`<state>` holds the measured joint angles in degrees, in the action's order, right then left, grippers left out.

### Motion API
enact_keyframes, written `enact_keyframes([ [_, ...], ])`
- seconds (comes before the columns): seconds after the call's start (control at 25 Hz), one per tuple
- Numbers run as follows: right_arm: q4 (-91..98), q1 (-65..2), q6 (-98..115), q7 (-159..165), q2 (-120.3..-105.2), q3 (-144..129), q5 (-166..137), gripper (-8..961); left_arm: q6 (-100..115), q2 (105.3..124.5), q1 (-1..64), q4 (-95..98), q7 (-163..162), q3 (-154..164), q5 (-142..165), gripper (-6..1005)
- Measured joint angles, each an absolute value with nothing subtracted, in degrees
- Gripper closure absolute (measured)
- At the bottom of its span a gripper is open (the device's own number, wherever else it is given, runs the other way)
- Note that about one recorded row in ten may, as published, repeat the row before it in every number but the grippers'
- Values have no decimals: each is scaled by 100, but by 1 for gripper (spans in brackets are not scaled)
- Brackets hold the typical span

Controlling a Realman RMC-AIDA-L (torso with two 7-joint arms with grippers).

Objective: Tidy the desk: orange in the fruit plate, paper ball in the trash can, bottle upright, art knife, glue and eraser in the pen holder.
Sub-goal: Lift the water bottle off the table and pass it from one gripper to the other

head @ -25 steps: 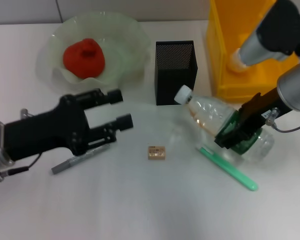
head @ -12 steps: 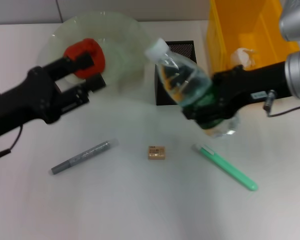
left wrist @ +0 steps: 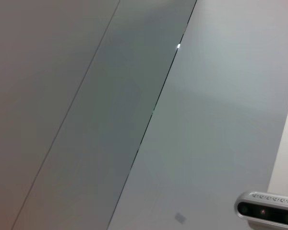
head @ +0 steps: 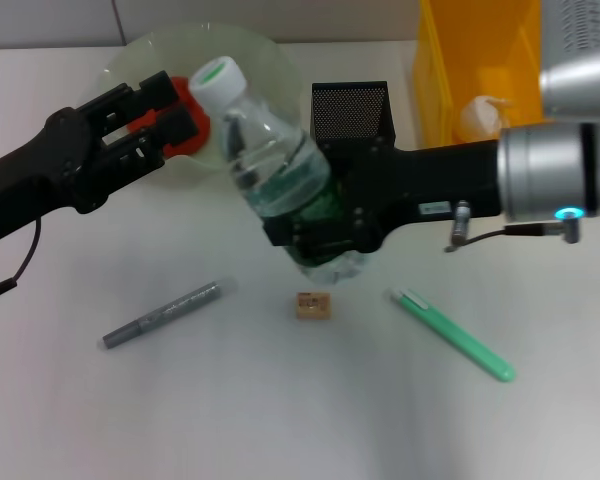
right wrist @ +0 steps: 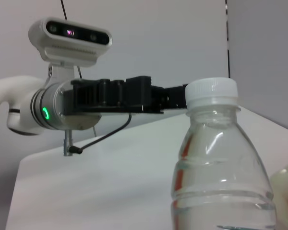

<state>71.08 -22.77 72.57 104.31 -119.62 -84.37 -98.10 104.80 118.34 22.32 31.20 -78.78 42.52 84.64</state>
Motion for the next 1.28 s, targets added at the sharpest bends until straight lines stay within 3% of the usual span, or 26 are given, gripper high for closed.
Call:
enact_keyframes([
  [1.28, 6408, -2785, 6793, 10074, -11978, -9139, -9068, 197, 10428, 11850, 2385, 2888, -7753, 4321, 8540, 417],
])
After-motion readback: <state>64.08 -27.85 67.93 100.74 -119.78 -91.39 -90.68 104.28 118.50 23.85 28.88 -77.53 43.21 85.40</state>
